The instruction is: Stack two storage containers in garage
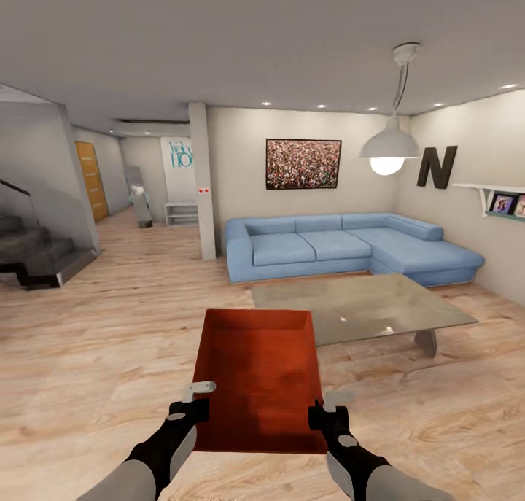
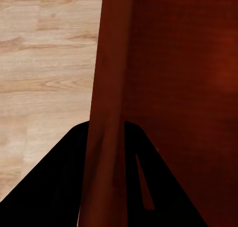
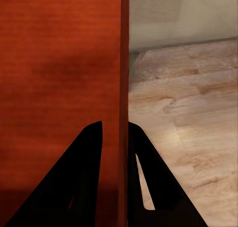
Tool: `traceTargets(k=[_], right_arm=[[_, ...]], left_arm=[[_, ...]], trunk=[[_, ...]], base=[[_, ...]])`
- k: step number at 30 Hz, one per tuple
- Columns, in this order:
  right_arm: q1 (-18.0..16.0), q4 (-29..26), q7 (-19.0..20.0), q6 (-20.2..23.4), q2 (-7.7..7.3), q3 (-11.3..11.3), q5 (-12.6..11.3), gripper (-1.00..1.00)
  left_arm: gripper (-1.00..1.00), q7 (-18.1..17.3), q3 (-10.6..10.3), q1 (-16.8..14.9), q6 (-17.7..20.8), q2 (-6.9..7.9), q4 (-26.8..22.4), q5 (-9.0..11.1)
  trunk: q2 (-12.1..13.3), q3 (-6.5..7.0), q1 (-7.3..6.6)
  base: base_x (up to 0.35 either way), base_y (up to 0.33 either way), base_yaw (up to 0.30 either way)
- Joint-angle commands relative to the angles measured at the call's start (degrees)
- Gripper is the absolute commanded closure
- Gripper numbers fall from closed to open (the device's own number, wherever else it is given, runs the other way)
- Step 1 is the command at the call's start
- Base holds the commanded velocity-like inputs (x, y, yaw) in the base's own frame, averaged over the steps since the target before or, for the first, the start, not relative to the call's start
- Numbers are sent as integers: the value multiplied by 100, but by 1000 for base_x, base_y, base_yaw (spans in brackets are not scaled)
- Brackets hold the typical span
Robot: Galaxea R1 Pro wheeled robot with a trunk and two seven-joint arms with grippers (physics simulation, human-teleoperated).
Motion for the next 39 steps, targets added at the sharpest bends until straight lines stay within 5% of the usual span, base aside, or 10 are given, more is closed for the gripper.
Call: traceTargets(k=[1, 39], right_arm=[[-9, -22, -9, -17, 7, -265, 98, 100], [-12, -21, -9, -17, 5, -265, 106, 100]], left_arm=[[100, 42, 64, 1, 34, -9, 9, 52], [100, 42, 71, 1, 34, -9, 13, 52]], trunk=[[-10, -10, 2], [-10, -10, 2]], base=[[0, 0, 300], [0, 0, 300]])
